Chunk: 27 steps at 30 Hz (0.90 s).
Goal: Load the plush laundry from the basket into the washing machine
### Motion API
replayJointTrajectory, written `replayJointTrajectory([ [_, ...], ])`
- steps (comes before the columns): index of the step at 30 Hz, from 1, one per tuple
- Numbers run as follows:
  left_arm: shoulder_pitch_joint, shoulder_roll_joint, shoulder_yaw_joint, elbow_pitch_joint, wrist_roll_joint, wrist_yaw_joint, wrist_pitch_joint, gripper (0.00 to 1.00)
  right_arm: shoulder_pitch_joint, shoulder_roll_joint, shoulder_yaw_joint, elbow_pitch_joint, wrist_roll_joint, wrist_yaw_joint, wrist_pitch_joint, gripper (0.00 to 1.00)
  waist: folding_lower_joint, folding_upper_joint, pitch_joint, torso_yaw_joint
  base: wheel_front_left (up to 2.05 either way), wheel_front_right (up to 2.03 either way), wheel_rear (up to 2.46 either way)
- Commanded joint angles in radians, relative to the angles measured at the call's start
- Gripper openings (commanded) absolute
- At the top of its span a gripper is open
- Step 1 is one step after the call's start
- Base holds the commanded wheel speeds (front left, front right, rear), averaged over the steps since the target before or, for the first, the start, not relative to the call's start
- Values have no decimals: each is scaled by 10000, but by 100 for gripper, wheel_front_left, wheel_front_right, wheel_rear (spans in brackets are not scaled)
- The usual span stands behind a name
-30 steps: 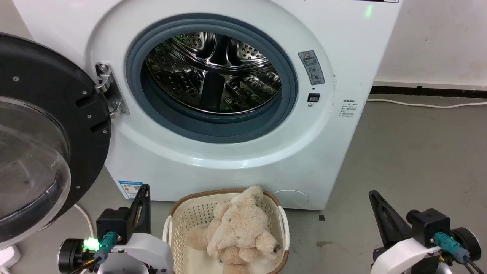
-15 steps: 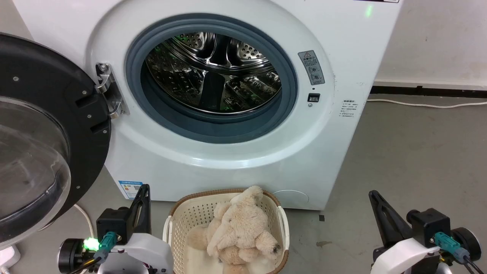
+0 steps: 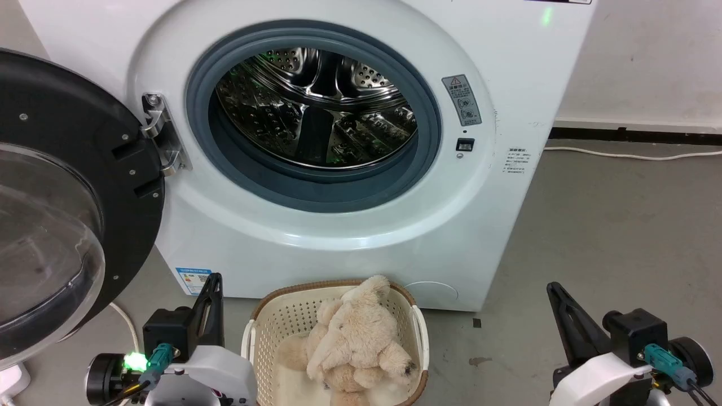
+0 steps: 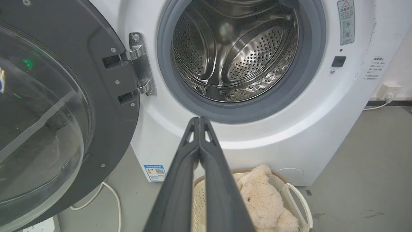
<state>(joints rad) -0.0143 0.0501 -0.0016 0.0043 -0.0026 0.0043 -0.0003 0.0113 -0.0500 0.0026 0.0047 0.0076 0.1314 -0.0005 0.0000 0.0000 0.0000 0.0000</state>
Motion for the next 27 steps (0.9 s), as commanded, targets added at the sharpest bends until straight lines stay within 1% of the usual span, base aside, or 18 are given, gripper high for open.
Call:
replayJointTrajectory([
  [1, 143, 1, 16, -43, 26, -43, 3, 0, -113, -2, -26, -47, -76, -7, 5, 0, 0, 0, 0, 0, 0, 0, 0],
  [8, 143, 1, 16, -43, 26, -43, 3, 0, -113, -2, -26, -47, -76, -7, 5, 0, 0, 0, 0, 0, 0, 0, 0],
  [9, 0, 0, 0, 0, 0, 0, 0, 100, 0, 0, -2, 0, 0, 0, 0, 100, 1, 0, 0, 0, 0, 0, 0],
  [27, 11, 0, -244, 235, -574, 33, -298, 100, 146, 0, 29, 136, 591, -1, -342, 100, 0, 0, 63, -19, 0, 0, 0],
])
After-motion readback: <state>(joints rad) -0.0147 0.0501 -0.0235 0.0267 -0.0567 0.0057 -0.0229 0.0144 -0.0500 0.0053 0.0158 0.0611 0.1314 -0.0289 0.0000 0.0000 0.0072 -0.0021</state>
